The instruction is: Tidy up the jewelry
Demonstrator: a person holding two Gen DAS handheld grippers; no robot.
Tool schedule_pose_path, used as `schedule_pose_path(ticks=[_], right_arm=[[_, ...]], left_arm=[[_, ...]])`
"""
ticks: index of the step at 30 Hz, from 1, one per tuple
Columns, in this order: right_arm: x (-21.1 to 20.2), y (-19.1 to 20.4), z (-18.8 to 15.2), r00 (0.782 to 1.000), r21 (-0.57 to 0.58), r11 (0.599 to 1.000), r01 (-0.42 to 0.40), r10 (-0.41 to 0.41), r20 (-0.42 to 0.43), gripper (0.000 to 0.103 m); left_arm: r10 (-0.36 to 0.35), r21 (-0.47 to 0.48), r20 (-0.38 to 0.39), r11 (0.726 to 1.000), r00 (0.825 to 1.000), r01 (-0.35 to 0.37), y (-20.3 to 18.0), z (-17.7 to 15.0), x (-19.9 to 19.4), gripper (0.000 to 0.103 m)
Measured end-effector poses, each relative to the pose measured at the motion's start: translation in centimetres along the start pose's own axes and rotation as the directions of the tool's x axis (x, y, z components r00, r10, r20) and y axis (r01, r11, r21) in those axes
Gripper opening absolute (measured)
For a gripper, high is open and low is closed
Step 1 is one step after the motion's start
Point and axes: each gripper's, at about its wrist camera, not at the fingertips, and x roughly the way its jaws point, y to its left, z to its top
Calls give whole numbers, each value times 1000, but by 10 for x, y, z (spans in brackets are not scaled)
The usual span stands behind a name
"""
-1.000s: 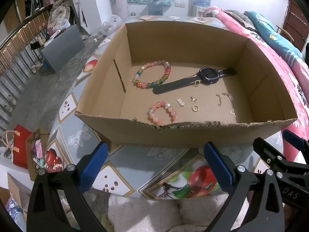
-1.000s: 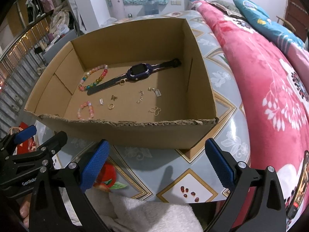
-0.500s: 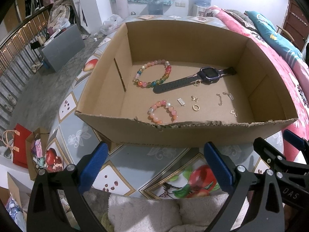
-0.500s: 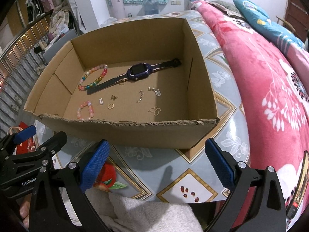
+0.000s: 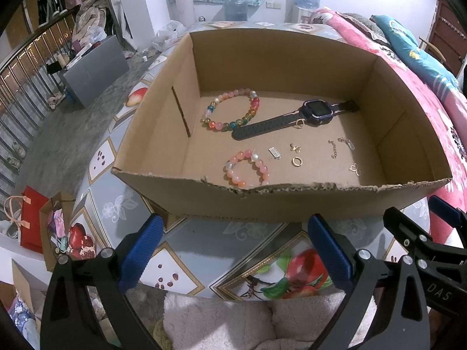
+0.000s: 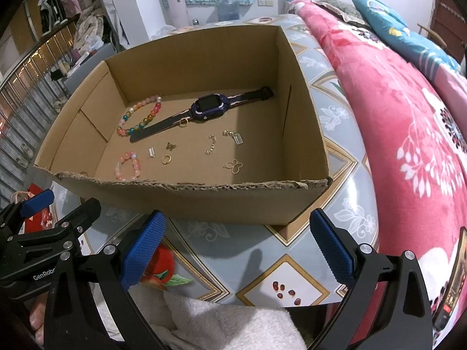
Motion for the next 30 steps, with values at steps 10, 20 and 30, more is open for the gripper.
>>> schedule_pose_path(ticks=[10, 20, 30], right_arm=[[1, -1, 1, 1000, 0, 1000, -1, 1, -1, 95], [1, -1, 1, 1000, 0, 1000, 1, -1, 1, 95], [-1, 0, 0, 1000, -1, 1000, 2, -2, 4, 95]], left_arm=[[1, 0, 0, 1000, 1000, -1, 0, 0, 1, 97], [2, 0, 1, 1000, 1000, -2, 0, 0, 1, 97], [3, -2, 2, 1000, 1000, -3, -1, 0, 1, 97]])
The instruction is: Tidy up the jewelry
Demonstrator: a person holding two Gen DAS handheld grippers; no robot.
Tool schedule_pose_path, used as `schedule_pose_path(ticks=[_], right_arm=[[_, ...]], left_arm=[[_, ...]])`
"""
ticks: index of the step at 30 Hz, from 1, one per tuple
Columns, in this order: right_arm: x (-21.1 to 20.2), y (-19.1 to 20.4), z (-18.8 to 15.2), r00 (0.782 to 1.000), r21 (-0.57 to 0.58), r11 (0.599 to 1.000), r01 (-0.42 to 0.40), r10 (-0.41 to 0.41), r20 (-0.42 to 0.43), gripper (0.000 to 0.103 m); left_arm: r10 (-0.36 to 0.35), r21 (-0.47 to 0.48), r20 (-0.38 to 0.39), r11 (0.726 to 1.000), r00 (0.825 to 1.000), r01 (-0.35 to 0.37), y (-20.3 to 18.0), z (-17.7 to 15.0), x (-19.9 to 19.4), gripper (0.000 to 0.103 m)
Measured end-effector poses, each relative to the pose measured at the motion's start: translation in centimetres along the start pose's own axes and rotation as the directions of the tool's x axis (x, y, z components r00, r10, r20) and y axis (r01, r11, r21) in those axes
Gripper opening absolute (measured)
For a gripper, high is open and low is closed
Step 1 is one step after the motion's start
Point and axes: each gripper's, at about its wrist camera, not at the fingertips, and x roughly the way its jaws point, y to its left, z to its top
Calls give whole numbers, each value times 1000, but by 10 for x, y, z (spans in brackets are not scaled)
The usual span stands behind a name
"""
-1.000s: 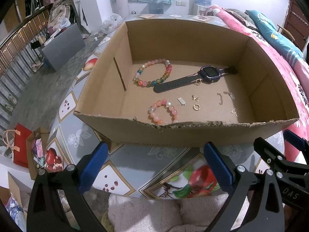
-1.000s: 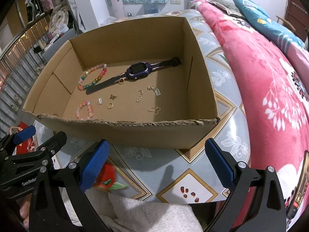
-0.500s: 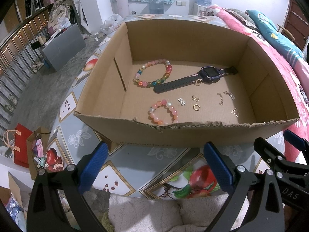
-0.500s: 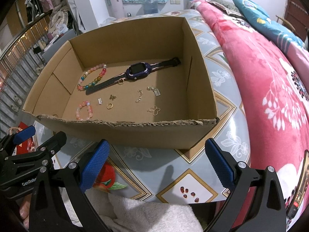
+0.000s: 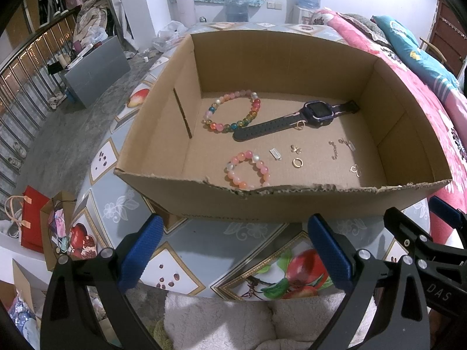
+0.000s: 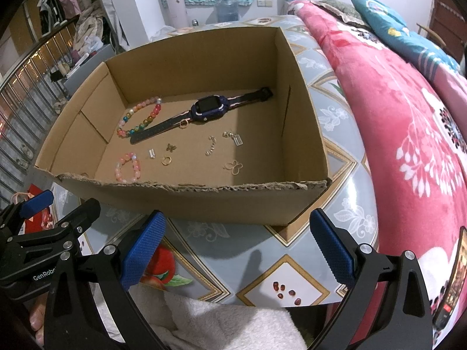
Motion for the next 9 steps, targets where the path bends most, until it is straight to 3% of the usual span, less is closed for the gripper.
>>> schedule_pose_path(ticks=[9], right_arm=[[-1, 2, -1, 1000, 5, 1000, 0, 0, -1, 95]], left_arm=[[0, -5, -3, 1000, 1000, 0, -1, -1, -2, 97]])
